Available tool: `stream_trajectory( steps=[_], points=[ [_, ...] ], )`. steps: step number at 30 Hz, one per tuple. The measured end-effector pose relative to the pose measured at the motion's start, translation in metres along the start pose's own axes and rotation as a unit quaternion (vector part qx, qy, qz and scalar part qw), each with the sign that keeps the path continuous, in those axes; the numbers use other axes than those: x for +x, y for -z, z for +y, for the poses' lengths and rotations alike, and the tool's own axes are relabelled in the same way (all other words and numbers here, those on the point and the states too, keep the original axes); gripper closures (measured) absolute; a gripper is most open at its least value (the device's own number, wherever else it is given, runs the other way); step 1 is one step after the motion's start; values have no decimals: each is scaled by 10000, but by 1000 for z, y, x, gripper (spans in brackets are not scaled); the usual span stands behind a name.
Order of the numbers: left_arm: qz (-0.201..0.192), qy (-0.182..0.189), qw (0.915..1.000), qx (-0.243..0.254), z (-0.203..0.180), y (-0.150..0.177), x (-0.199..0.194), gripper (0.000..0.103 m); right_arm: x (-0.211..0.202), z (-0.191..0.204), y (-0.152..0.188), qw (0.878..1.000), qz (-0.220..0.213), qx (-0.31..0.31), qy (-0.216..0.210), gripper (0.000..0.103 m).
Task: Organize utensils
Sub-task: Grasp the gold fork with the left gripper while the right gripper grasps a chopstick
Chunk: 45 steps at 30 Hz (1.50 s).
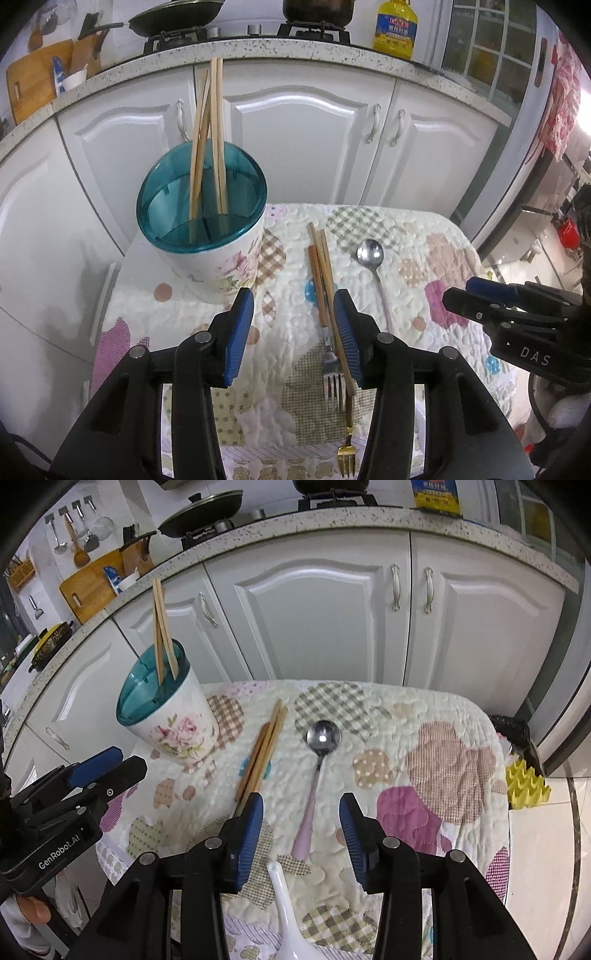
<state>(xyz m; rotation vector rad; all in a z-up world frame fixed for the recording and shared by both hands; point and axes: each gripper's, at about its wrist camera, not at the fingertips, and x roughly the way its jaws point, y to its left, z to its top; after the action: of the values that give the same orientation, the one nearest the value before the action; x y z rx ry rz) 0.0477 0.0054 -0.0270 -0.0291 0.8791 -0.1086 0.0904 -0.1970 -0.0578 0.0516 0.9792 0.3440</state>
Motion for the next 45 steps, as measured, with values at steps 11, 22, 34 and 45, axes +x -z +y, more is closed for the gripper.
stream_trajectory(
  steps=[11, 22, 34, 45],
  points=[
    [358, -21, 9992, -160, 22, 18, 22, 59, 33, 3, 2, 9985, 366, 25, -395, 62],
    [663, -86, 9972, -344, 44, 32, 38, 59, 116, 34, -16, 9923, 975, -66, -759, 75],
    [789, 520, 9951, -299, 19, 24, 62, 59, 105, -15, -7, 9858, 909, 819, -1150, 96],
    [1227, 413, 9914, -166, -15, 6, 125, 69, 60, -73, 29, 9886, 1180, 745, -561, 96]
  ],
)
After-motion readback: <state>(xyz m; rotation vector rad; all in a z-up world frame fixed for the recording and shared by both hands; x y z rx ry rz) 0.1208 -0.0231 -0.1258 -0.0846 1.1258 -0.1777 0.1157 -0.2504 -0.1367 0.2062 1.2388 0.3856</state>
